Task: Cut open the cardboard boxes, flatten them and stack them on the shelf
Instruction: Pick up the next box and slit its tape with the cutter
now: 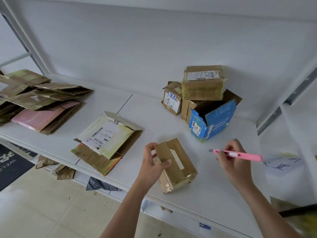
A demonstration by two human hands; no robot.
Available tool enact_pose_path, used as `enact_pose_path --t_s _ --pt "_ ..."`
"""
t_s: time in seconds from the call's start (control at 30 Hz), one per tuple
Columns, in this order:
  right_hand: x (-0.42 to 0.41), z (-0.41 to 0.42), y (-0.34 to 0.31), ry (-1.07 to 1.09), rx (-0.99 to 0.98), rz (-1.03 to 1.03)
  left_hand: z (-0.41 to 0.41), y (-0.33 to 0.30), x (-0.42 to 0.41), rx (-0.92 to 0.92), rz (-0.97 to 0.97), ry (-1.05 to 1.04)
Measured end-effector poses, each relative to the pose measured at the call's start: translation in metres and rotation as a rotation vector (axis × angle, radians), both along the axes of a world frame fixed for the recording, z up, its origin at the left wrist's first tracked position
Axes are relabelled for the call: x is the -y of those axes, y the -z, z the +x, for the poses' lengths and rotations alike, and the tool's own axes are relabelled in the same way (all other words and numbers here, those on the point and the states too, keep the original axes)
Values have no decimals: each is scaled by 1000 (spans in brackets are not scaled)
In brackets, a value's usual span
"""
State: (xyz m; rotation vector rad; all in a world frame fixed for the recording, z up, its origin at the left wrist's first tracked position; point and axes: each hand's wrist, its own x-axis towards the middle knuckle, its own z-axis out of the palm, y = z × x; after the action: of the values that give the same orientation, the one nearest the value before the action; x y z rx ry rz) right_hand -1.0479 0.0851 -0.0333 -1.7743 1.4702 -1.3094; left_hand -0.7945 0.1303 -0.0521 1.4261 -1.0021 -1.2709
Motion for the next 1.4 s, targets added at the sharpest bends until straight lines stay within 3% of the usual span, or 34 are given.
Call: enact_pose_path --t_s 0.07,0.23,0.5,0.7,0.87,1.07,1.4 --pt "2 32 -15 -131 159 11 -10 8 -9 -13 27 -32" --pt "2 88 -2 -323 231 146 -30 27 -26 -53 64 -134" --pt "14 66 23 -252 99 -21 -43 18 -11 15 56 -162" --pt "20 68 26 -368 10 72 -43 18 8 -9 215 -223" --pt "25 65 33 -379 -54 77 -49 23 15 157 203 -284" --pt "26 68 32 -418 -128 -1 -46 24 18 184 221 -270" --pt "11 43 19 -499 -165 212 -43 20 21 164 251 -267"
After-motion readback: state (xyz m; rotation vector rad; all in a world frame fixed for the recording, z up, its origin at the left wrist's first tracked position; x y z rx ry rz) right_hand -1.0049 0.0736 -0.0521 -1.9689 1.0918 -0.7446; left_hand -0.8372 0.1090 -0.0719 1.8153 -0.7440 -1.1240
